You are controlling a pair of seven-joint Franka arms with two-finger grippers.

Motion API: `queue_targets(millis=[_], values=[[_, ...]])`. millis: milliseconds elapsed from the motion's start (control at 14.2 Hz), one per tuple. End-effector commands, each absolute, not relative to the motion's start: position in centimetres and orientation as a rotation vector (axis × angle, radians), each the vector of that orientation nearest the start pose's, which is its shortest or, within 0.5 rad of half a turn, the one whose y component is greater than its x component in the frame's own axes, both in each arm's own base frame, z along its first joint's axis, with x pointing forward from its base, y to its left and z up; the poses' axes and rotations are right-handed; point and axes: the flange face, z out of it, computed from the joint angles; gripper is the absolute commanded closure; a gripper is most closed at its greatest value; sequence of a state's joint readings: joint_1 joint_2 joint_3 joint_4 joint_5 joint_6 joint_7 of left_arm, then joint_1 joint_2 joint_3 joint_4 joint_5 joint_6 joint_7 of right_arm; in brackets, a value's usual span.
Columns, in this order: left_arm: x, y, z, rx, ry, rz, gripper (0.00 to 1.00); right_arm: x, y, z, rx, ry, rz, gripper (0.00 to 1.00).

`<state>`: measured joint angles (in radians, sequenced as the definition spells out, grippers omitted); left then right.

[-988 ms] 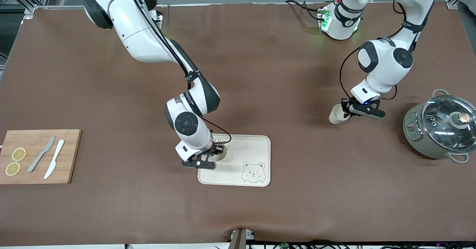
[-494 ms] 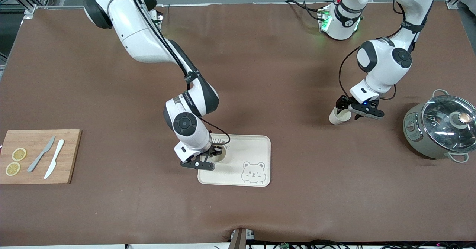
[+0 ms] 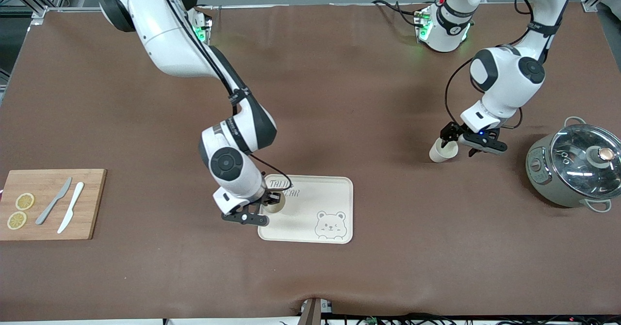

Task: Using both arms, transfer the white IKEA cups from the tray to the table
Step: 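Grasp the second cup with the right gripper while the left lowers its cup, then open the left gripper while the right gripper carries its cup toward the board, then lower the held cup beside the cutting board with the right gripper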

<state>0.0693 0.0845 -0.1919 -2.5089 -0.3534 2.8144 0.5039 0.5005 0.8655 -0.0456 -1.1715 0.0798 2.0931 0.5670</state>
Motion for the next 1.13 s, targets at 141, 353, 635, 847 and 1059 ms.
queue_targets(millis=[141, 353, 635, 847, 1059], values=[[51.4, -5.5, 36.6, -3.299, 0.377, -0.317, 0.0, 70.0, 25.1, 37.0, -2.992, 0.091, 0.11, 1.0], [55.6, -6.3, 41.5, -3.252, 0.239, -0.257, 0.0, 70.1, 19.0, 40.9, -2.991, 0.035, 0.167, 1.0], [58.6, -10.7, 47.5, -3.218, 0.096, -0.236, 0.0, 70.1, 10.8, 43.7, -2.982, -0.069, 0.213, 1.0], [59.6, -10.9, 52.5, -3.186, 0.095, -0.182, 0.0, 69.8, 6.4, 44.7, -3.049, -0.122, 0.192, 1.0], [59.5, -10.4, 57.9, -3.165, 0.093, -0.148, 0.0, 69.6, 3.3, 45.1, -3.071, -0.146, 0.171, 1.0]])
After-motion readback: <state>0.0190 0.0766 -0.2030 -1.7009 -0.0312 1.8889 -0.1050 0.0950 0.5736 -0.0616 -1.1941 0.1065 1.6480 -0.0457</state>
